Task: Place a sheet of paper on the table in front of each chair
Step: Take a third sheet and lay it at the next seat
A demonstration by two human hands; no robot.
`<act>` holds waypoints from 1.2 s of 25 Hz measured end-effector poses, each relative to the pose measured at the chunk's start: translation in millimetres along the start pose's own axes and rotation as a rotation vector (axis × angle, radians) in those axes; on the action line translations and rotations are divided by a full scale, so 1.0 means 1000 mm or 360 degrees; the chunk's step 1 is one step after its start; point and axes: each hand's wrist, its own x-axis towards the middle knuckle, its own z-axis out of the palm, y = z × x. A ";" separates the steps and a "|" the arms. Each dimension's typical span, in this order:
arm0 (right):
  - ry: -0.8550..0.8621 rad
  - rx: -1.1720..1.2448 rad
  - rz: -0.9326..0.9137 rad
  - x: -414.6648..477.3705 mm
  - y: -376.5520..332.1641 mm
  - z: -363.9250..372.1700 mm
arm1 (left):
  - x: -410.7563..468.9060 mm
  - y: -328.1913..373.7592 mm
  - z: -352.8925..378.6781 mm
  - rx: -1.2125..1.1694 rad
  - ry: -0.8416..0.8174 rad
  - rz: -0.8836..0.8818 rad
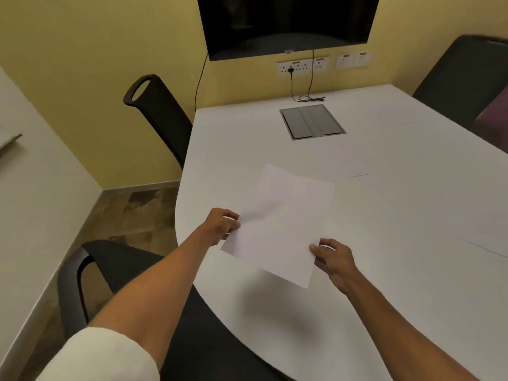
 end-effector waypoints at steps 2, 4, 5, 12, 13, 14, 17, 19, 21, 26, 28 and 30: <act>0.0135 0.0028 -0.0013 0.000 0.016 0.009 | 0.021 -0.004 -0.004 0.0044 -0.0117 0.0017; 0.0302 0.0051 0.0003 0.000 0.033 0.018 | 0.041 -0.013 -0.006 0.0109 -0.0254 0.0003; 0.0361 0.0058 0.0018 0.000 0.041 0.022 | 0.049 -0.017 -0.007 0.0136 -0.0319 -0.0010; 0.0605 -0.0018 0.0138 0.009 0.083 0.043 | 0.101 -0.051 -0.010 0.0276 -0.0525 -0.0022; 0.0642 -0.0039 0.0158 0.013 0.089 0.045 | 0.108 -0.057 -0.009 0.0290 -0.0526 -0.0028; 0.0671 -0.0063 0.0173 0.017 0.095 0.047 | 0.114 -0.063 -0.008 0.0303 -0.0527 -0.0034; 0.0716 -0.0143 0.0213 0.029 0.112 0.054 | 0.131 -0.084 -0.009 0.0345 -0.0504 -0.0068; 0.0732 -0.0212 0.0237 0.036 0.125 0.059 | 0.140 -0.097 -0.010 0.0381 -0.0453 -0.0091; 0.0747 -0.0319 0.0250 0.039 0.137 0.064 | 0.147 -0.107 -0.012 0.0422 -0.0406 -0.0079; 0.0829 -0.0467 0.0249 0.043 0.152 0.071 | 0.161 -0.122 -0.013 0.0487 -0.0345 -0.0082; 0.0865 -0.0467 0.0254 0.045 0.155 0.074 | 0.165 -0.126 -0.011 0.0508 -0.0348 -0.0085; 0.0909 -0.0488 0.0254 0.047 0.155 0.074 | 0.168 -0.130 -0.008 0.0531 -0.0356 -0.0083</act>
